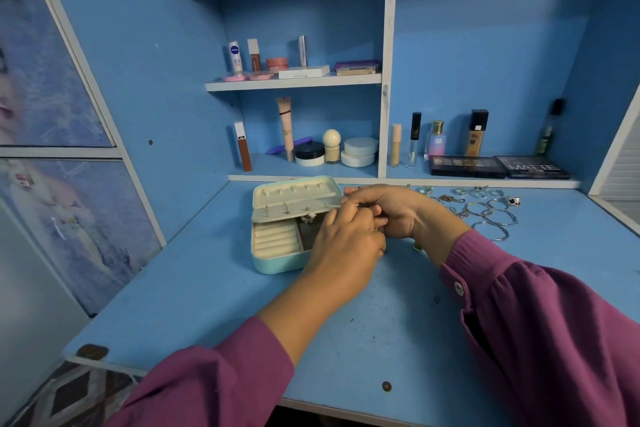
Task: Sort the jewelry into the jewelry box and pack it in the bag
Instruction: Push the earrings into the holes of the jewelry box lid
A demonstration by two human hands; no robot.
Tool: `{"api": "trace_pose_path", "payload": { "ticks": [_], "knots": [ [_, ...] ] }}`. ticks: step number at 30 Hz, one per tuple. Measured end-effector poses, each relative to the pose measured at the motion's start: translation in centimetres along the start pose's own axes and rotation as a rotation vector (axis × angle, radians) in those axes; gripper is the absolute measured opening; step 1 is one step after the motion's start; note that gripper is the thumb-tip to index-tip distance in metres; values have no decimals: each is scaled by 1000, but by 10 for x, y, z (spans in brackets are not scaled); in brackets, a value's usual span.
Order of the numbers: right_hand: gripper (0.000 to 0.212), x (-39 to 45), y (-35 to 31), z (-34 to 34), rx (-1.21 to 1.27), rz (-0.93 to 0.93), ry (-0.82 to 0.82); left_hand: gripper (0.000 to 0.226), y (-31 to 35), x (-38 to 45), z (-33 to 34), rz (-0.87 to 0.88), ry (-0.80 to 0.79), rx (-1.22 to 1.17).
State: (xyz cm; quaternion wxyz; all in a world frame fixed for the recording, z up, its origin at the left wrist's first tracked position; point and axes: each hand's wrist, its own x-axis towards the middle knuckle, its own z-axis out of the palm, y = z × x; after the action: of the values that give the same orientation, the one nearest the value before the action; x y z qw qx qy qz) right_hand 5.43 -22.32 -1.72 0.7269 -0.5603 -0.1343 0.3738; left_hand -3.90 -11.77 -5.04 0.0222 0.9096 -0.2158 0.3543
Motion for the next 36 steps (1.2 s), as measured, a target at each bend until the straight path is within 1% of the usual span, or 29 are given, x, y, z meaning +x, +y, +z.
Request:
{"api": "trace_pose_path", "payload": {
  "ticks": [4,7,10,12,16,19,20,22,24,26,29,30,34,36],
  "knots": [
    [29,0,0,0,7,2,7,13,0,0,2,8,-22,43],
    [29,-4,-2,3,7,-2,24,7,0,-1,1,30,49,57],
    [34,-9,-2,6,-8,-1,19,24,-1,0,-5,-5,100,54],
    [30,-11,-3,7,-8,-2,16,25,-3,0,-12,-21,100,45],
    [20,-14,-5,11,-34,4,-17,21,-17,2,-27,-140,162,-26],
    [24,-14,-7,11,-7,43,-33,24,-39,8,-41,-291,209,-117],
    [32,-13,-7,10,9,59,-43,23,-47,10,-46,-353,182,-148],
    [49,-13,-8,9,24,79,-70,16,-60,14,-53,-447,55,-243],
    [54,-14,-8,9,4,80,-88,12,-67,17,-57,-459,-68,-280],
    [51,-14,-8,9,1,80,-82,13,-68,20,-61,-451,-158,-274],
    [30,-14,-8,8,22,78,-53,15,-69,25,-63,-430,-247,-264],
    [27,-14,-8,9,20,78,-47,15,-68,26,-63,-426,-264,-264],
    [25,-13,-7,7,19,79,-46,13,-66,30,-66,-409,-280,-273],
    [26,-13,-7,7,24,82,-43,14,-65,32,-70,-404,-312,-260]
  ]
}}
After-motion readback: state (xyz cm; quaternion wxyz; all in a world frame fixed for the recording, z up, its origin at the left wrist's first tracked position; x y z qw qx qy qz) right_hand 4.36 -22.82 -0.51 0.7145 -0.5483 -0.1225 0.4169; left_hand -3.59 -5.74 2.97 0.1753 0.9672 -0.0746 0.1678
